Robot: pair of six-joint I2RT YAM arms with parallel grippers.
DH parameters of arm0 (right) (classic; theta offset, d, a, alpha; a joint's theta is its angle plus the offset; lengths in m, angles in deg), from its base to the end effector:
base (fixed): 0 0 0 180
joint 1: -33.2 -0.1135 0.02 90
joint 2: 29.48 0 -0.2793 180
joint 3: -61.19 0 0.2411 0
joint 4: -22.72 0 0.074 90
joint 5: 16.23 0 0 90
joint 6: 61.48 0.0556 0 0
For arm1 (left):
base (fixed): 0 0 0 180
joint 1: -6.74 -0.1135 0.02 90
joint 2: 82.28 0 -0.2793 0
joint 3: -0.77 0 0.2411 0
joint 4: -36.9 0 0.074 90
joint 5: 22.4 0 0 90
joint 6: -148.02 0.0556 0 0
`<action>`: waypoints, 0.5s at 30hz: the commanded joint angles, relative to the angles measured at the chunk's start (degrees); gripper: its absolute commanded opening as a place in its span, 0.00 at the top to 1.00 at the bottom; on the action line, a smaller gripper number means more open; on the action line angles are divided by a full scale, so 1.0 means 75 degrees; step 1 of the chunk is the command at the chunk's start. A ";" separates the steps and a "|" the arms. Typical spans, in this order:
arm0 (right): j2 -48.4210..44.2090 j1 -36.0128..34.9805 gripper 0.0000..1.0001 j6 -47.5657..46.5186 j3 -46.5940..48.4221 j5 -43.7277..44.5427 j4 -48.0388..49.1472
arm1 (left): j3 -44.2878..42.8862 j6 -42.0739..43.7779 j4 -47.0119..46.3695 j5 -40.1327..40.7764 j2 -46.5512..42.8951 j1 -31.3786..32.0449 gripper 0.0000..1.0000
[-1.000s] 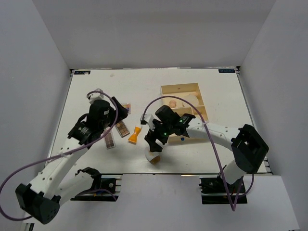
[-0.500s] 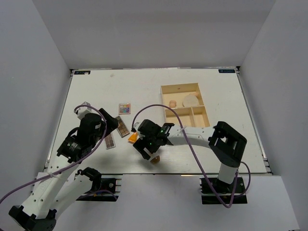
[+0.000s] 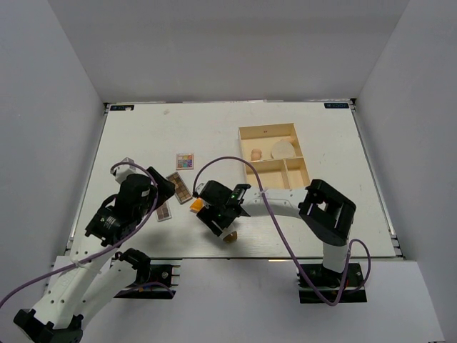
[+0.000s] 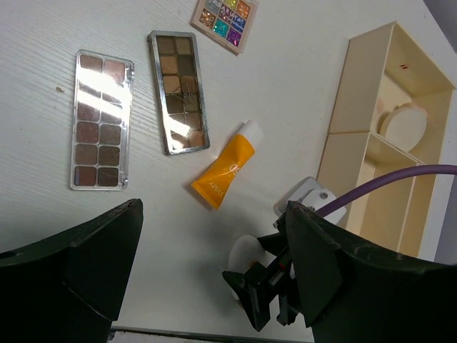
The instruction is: Organize the makeup
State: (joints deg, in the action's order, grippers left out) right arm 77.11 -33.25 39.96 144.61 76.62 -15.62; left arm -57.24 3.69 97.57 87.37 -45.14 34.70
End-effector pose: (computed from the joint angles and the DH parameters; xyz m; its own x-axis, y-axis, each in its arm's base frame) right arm 0.1556 0.3502 0.1725 -0.5239 -0.7062 -0.4762 -0.8184 0.5722 0.0518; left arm 0.1145 -0.0395 0.2872 -0.5017 -0.5992 -0.6239 -0.3359 0.7996 -0.4979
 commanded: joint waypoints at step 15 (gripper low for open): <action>-0.0664 0.0176 0.78 -0.1138 0.0395 -0.0298 -0.0689 | 0.0457 0.0259 -0.0625 -0.0690 0.0320 0.0045 0.10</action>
State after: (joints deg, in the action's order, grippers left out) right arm 76.27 -32.84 34.30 144.74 75.85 -18.83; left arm -54.57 4.44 95.17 84.41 -43.30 34.72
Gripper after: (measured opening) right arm 0.666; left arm 0.900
